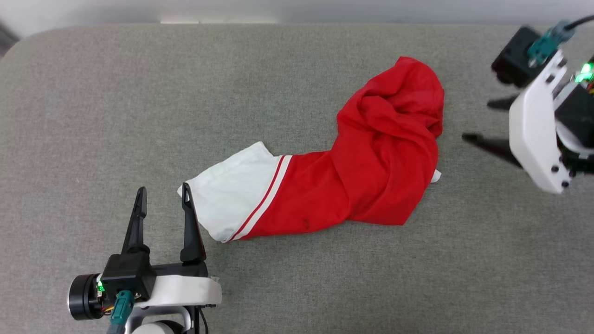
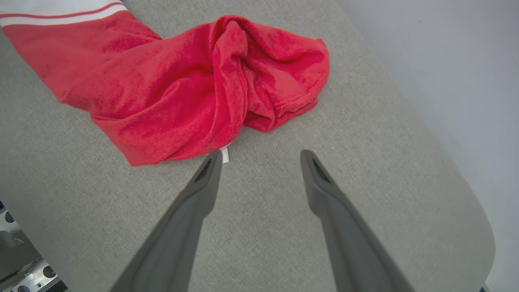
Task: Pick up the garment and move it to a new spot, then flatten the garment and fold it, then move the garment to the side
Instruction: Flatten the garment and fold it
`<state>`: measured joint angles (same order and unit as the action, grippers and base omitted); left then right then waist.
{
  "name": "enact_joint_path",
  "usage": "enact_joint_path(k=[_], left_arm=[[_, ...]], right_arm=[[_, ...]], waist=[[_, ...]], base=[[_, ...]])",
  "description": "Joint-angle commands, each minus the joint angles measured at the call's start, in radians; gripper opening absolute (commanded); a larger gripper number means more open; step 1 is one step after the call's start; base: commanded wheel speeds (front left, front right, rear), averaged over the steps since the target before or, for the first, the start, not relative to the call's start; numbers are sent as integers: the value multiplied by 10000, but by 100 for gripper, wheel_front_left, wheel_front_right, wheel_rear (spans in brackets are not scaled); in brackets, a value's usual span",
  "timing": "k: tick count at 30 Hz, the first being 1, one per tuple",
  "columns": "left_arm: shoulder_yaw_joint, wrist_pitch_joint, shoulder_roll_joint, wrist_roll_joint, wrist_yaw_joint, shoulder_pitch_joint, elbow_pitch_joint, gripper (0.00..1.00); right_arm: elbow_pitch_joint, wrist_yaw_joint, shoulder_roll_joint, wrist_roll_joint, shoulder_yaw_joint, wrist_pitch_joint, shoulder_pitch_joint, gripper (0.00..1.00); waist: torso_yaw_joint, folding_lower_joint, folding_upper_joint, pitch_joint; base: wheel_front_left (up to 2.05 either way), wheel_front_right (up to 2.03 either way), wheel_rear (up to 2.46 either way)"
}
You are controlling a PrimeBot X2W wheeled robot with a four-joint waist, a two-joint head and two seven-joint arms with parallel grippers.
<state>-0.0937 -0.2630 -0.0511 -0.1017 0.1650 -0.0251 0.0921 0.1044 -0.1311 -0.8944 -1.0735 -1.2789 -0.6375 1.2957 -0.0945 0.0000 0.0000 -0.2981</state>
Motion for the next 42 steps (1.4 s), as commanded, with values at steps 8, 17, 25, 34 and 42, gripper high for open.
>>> enact_joint_path(k=[8, 17, 25, 34, 42], left_arm=[[-248, -25, 13, -142, -47, -540, -41, 100], [-370, -25, 16, -232, -19, -882, -144, 100], [-239, -25, 15, -211, 74, -618, -317, 100], [17, -25, 12, -88, 1, 185, -346, 100], [152, -25, 12, -73, -56, 752, -225, 100]], right_arm=[[508, 7, 700, -256, -15, -524, -1082, 100], [2048, 4, 1878, 238, -89, -686, -1886, 100], [1601, 4, 1699, 460, -63, 273, -2191, 0], [-938, 5, -239, -109, -25, 1391, -2853, 0], [-1602, 5, -2276, -1726, 146, 1931, -4969, 0]], waist=[[-422, 0, 0, -829], [-829, 0, 0, -1398], [-536, 0, 0, -818], [182, 0, 0, 605], [526, 0, 0, 1051]], base=[[0, 0, 0], [0, 0, 0], [0, 0, 0], [0, 0, 0], [0, 0, 0]])
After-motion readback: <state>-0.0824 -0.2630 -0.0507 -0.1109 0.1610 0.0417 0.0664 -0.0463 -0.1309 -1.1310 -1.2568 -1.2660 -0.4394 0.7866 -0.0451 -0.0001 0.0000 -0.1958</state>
